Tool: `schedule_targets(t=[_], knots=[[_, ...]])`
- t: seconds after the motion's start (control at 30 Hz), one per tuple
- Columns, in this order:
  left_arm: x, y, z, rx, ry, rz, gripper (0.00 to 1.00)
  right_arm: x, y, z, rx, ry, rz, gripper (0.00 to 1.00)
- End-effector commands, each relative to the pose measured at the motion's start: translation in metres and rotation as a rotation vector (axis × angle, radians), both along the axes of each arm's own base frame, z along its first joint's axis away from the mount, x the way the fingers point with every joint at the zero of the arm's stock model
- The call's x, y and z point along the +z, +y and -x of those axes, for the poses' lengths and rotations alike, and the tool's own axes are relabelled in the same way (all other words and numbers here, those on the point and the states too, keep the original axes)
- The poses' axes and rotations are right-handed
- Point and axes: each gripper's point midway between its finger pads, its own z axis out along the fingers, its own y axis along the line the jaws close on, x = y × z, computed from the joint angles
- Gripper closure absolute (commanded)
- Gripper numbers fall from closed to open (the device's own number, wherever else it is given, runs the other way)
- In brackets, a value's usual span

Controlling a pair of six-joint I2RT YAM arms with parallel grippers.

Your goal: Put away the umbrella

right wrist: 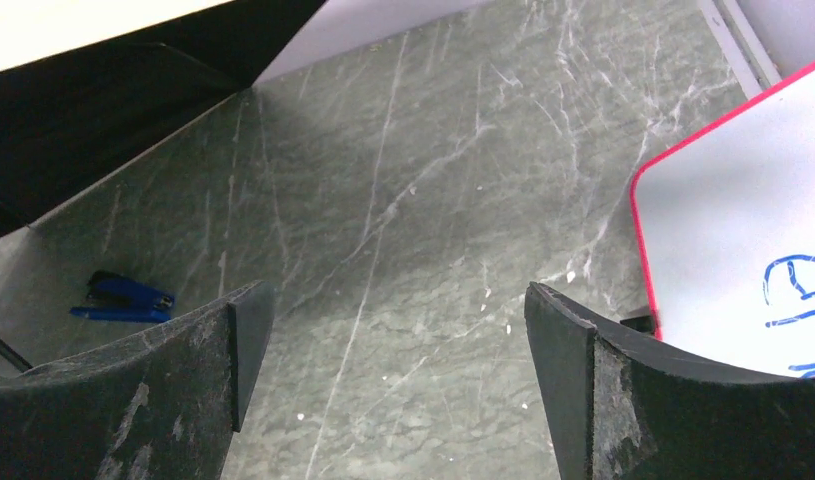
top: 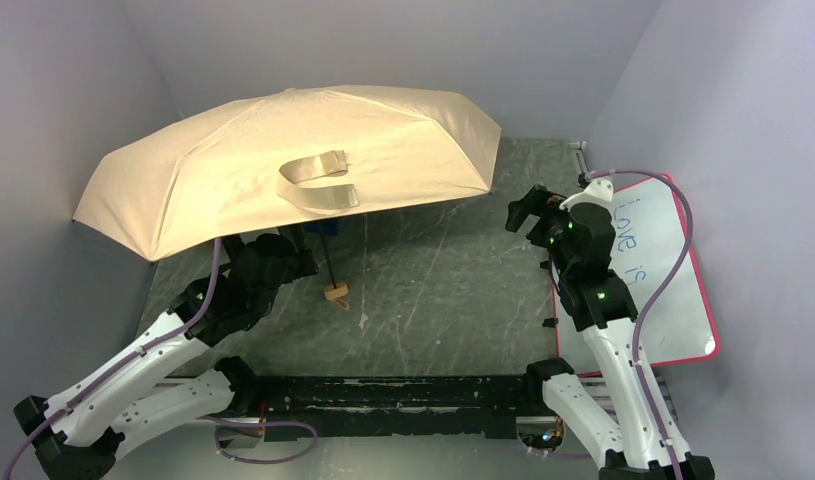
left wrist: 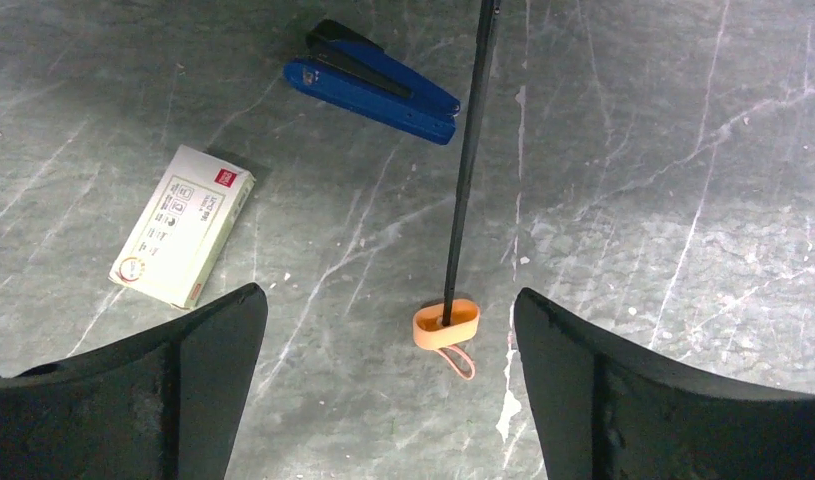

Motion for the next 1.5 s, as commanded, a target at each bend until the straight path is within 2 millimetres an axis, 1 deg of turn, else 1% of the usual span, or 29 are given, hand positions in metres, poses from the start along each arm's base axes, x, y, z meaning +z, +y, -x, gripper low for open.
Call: schedule_targets(t=[0.0,0.23,0.37,0.57,0.6,0.63,0.67,0.77,0.83,0.9,0.93,1.0,1.1,1.13,1.23,1.37,1.47], knots=[[0.003,-0.008,-0.004,-0.006,-0.011,0.046,0.03,0.008,-0.002,-0.001,-0.010,-0.032,-0.015,0.00],[-0.006,-0.013,-0.007,-0.003,0.007,0.053,0.03,0.001,-0.005,-0.003,-0.028,-0.003,0.003,0.00],[-0.017,-0.025,-0.010,-0.035,0.016,0.082,0.03,-0.006,0.003,-0.003,0.008,0.012,-0.022,0.00],[-0.043,-0.042,-0.012,-0.041,0.051,0.164,0.03,-0.026,0.020,0.001,0.088,0.035,-0.073,0.00],[-0.053,-0.045,-0.011,-0.047,0.059,0.180,0.03,-0.028,0.022,0.001,0.099,0.037,-0.081,0.00],[-0.053,-0.050,-0.014,-0.055,0.043,0.212,0.03,-0.031,0.023,0.001,0.104,0.044,-0.086,0.00],[-0.063,-0.052,-0.013,-0.058,0.044,0.224,0.03,-0.033,0.025,0.001,0.111,0.052,-0.090,0.00],[-0.073,-0.060,-0.019,-0.069,-0.010,0.288,0.03,-0.038,0.029,0.002,0.131,0.071,-0.093,0.00],[-0.077,-0.063,-0.024,-0.074,-0.049,0.307,0.03,-0.040,0.029,0.004,0.139,0.075,-0.089,0.00],[-0.076,-0.065,-0.031,-0.074,-0.087,0.300,0.03,-0.042,0.029,0.006,0.140,0.078,-0.084,0.00],[-0.079,-0.065,-0.035,-0.069,-0.090,0.277,0.03,-0.043,0.029,0.007,0.141,0.082,-0.083,0.00],[-0.078,-0.068,-0.043,-0.077,-0.096,0.235,0.03,-0.045,0.029,0.008,0.143,0.086,-0.081,0.00],[-0.078,-0.077,-0.058,-0.108,-0.090,0.166,0.03,-0.047,0.029,0.008,0.146,0.088,-0.081,0.00],[-0.080,-0.078,-0.063,-0.112,-0.082,0.141,0.03,-0.048,0.032,0.009,0.164,0.092,-0.087,0.00],[-0.088,-0.074,-0.081,-0.093,-0.030,0.092,0.04,-0.051,0.037,0.009,0.186,0.101,-0.095,0.01],[-0.102,-0.061,-0.101,-0.058,0.033,0.086,0.09,-0.056,0.037,0.010,0.183,0.111,-0.099,0.02],[-0.108,-0.063,-0.112,-0.093,0.028,0.102,0.17,-0.058,0.036,0.011,0.182,0.111,-0.101,0.02]])
